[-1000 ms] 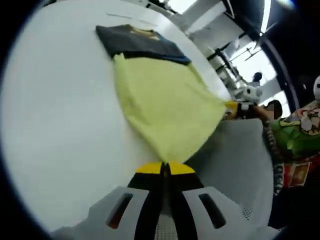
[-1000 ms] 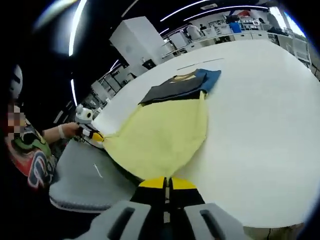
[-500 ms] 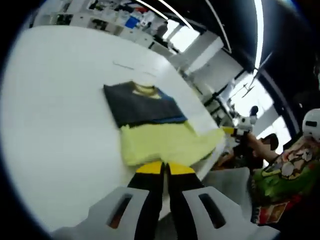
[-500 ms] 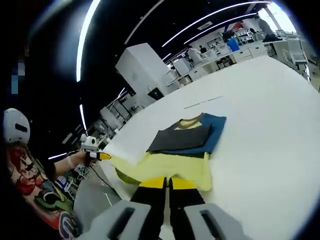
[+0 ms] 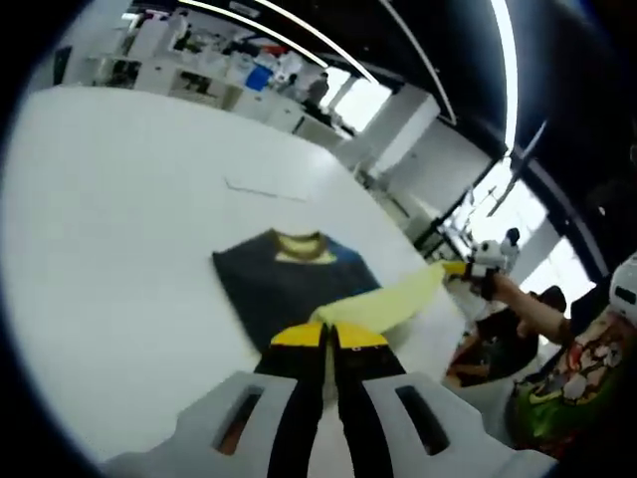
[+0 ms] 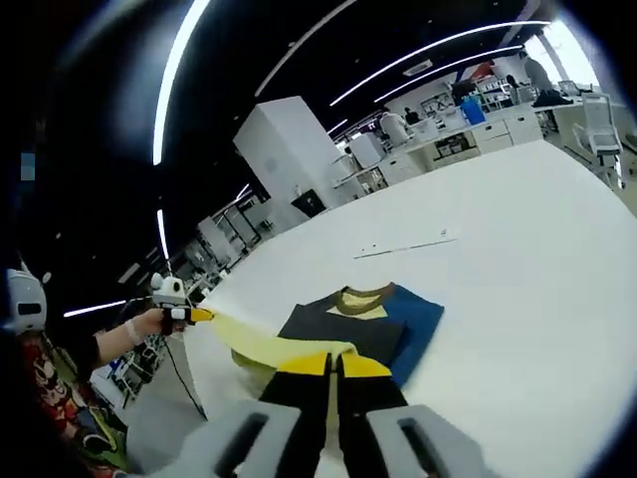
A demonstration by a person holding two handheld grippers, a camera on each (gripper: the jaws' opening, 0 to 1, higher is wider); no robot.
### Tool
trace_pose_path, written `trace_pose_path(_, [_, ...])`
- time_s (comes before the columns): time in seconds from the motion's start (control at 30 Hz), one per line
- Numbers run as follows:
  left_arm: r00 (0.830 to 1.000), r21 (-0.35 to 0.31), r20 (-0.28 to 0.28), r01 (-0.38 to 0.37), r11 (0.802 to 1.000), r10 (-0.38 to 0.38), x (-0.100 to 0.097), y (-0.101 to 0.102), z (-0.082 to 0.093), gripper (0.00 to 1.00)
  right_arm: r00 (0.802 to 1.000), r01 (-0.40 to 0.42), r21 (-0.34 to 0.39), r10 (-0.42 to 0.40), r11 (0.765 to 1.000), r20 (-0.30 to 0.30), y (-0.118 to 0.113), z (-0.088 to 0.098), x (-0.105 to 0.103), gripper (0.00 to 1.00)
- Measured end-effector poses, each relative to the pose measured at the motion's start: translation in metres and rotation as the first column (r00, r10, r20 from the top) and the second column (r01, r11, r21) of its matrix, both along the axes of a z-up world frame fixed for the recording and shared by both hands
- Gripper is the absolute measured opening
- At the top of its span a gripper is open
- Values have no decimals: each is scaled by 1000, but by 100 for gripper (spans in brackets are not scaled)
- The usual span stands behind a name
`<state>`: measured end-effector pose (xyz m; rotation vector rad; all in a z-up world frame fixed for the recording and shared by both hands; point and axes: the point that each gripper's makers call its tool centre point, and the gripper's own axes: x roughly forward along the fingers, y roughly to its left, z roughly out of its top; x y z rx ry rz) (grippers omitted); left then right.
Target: Fold the garment on the visible template until the final outline fits inside the template.
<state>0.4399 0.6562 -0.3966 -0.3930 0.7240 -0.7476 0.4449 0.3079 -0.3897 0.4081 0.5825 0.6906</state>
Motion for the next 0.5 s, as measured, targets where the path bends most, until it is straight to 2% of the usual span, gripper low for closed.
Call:
trace_pose_path(0.1, [1000,4,-2,-13,1000,13,26,8,-10,0,1000,5,-20,-5,1000,-5,-1,-6,17,0])
trace_pose_path(0.3, [999,2,7,-32,999,32,46,-9,-13,0,1000,12,-37,-12,999,15,1,-3,47,0])
trace_pose_path(0.5, [998,-1,2,-60,998,60,76,-1,-24,0,999,43,-38,-42,998,23,-3,-11,81,0])
